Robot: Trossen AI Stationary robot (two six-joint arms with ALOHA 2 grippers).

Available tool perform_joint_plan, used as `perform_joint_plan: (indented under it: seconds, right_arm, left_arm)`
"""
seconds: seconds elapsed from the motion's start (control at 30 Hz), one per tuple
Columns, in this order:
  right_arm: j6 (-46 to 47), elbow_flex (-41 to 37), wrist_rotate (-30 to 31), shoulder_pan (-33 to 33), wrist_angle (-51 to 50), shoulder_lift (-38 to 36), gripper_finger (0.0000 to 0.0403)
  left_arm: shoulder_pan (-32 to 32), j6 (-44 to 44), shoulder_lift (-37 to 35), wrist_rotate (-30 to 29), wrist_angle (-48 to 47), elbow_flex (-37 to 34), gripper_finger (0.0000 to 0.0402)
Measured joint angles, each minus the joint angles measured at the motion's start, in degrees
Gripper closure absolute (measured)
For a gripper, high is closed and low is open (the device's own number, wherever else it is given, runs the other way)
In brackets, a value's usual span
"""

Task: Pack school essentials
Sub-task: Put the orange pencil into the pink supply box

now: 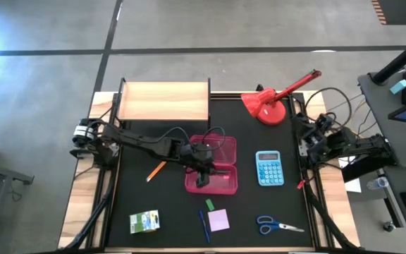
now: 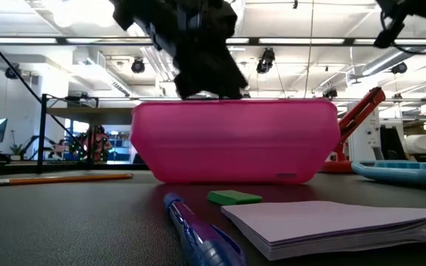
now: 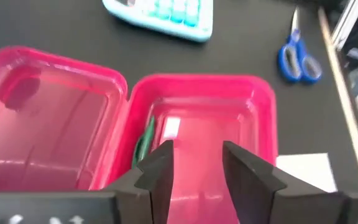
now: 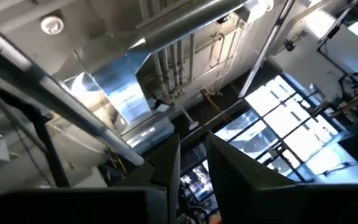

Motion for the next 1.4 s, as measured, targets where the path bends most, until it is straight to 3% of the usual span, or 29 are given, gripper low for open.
perform_joint_plan:
  seconds: [0.13,0.27,0.47,0.87,1.2,1.4]
  right_arm:
    - [0.06,3.18,3.79,0.0,-3.27,0.27,0.0332]
    - [0.76,6.22,4.73,0.0,-7.99,2.45,0.0332]
    - [2.05,11.04,0.05,0.0,-9.13,10.72,0.0332]
    - [-3.19,24.15,-1.4,0.0,-9.13,27.07,0.0332]
    - [-5.71,31.05,-1.38,0.0,-21.19,33.56,0.0332]
    - [-5.32,32.37,-0.64,-0.02,-20.47,35.21,0.0332]
  left_arm:
    - [0.75,-3.29,-4.45,-0.85,-7.52,-0.3,0.0281]
    - [0.87,-6.59,-9.17,-5.7,-23.48,-0.84,0.0281]
    - [0.87,-12.25,-15.03,-8.88,-42.95,-4.21,0.0281]
    - [1.13,-25.35,-20.15,-10.54,-35.76,-24.37,0.0281]
    - [1.46,-25.91,-20.09,-11.13,-31.21,-27.45,0.0281]
    - [1.46,-25.45,-17.75,-11.36,-28.15,-28.17,0.0281]
